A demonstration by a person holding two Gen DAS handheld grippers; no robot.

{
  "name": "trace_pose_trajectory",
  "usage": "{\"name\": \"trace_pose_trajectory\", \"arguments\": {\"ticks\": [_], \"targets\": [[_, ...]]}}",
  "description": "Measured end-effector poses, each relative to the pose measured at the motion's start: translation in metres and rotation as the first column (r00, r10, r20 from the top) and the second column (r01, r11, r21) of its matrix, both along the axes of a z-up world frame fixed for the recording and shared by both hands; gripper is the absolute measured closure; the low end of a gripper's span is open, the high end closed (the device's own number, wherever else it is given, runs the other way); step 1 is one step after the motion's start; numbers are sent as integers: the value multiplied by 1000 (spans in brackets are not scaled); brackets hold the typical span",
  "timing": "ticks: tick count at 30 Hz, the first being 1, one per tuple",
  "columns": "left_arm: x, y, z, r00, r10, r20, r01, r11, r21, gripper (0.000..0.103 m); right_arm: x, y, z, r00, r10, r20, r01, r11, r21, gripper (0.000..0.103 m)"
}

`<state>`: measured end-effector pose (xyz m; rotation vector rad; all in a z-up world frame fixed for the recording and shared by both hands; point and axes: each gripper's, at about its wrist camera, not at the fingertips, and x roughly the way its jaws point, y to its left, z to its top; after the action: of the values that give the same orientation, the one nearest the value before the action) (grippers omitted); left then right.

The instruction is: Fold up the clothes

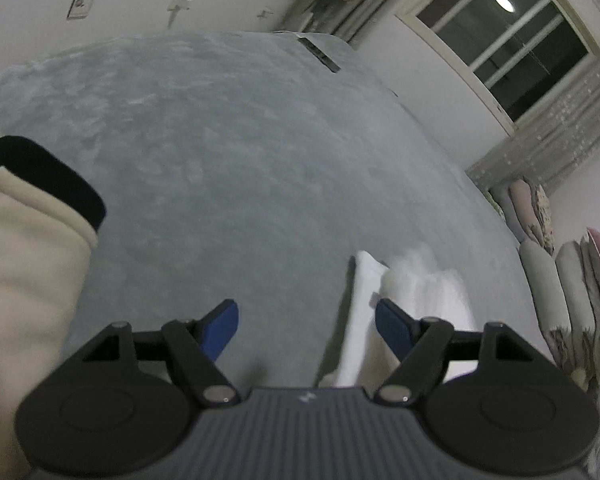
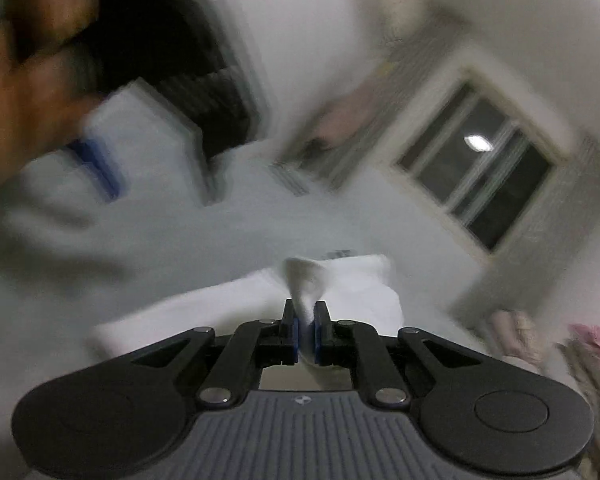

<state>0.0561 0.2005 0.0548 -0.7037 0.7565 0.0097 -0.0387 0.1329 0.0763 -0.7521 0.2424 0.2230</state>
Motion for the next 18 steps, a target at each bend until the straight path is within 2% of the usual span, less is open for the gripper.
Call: {"name": "trace_pose_trajectory", "arguments": {"ticks": [2,4,6,11,14,15,18], "targets": [[2,4,-1,1000,1,-5,-1,1000,-10,29,2,12,-13,998,2,-56,-3,1000,-23,95],[4,5,-2,1000,0,-8,0,1000,-19,29,4,12,-18,997,-6,-72,5,1000,-15,95],[5,3,-1,1000,-4,-9,4,1000,-23,29,-1,9,-16,998,20,-55,-20,1000,0,95],[7,0,-4,1000,-13,-15,13,1000,-8,28,-4,11,-18,997,73,-10,-74,993,-87,97],[6,-4,-5,1000,-23,-15,23,1000,-2,28,-10,13,-31,992,122,-27,-124,981,-148,97],[6,-5,-5,1000,-27,-15,27,1000,0,28,-13,12,-33,990,138,-29,-141,978,-151,97],[5,-8,-5,999,-37,-14,37,999,5,28,-18,3,-24,988,153,-20,-154,985,-72,97]]}}
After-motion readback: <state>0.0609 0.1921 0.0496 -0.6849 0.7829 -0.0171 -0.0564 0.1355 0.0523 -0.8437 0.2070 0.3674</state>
